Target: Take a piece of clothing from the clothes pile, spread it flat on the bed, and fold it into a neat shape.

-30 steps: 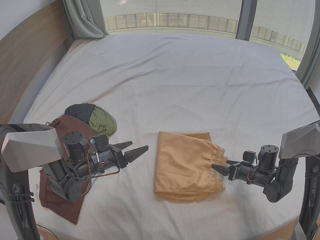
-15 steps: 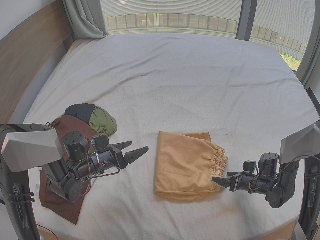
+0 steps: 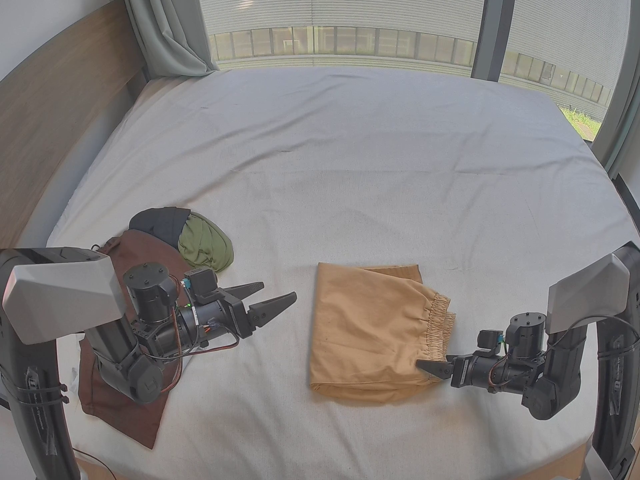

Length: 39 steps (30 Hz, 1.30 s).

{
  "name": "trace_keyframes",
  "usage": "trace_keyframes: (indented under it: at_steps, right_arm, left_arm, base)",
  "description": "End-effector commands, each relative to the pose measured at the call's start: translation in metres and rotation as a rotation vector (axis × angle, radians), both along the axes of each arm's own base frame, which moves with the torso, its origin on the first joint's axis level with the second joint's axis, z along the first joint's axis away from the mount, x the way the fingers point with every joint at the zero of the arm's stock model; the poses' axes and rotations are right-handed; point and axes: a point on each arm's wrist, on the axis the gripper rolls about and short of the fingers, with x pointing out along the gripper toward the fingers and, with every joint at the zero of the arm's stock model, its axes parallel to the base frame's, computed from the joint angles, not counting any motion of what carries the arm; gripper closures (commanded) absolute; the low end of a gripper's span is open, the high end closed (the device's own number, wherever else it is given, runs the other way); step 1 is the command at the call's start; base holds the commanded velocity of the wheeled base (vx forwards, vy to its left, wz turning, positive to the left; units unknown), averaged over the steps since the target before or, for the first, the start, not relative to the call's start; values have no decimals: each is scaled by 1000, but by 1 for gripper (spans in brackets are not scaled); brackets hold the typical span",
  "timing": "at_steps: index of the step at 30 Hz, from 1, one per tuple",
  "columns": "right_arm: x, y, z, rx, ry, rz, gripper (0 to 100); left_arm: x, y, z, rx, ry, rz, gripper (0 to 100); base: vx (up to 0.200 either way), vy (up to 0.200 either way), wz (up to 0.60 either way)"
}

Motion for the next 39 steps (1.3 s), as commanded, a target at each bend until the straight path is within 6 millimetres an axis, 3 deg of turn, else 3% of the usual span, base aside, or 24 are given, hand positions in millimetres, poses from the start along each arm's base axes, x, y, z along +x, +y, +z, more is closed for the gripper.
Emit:
trace_keyframes:
  at_steps: [1,9,27,28,39]
  right_arm:
    - [0,7,-7,12,28,15,0]
    - [7,19,-24,19,47,37,0]
    - [12,30,-16,78,45,25,0]
    - [12,30,-16,78,45,25,100]
    - [12,30,-12,81,36,27,100]
  left_arm:
    - [0,0,0,0,2,-1,0]
    - [0,-1,0,0,2,-2,0]
    - [0,1,0,3,1,4,0]
    - [-1,1,0,4,1,3,0]
    - [-12,11,-9,162,-112,-6,0]
  base:
    - [0,0,0]
    - [0,0,0]
    - [0,0,0]
    - [0,0,0]
    - [0,0,0]
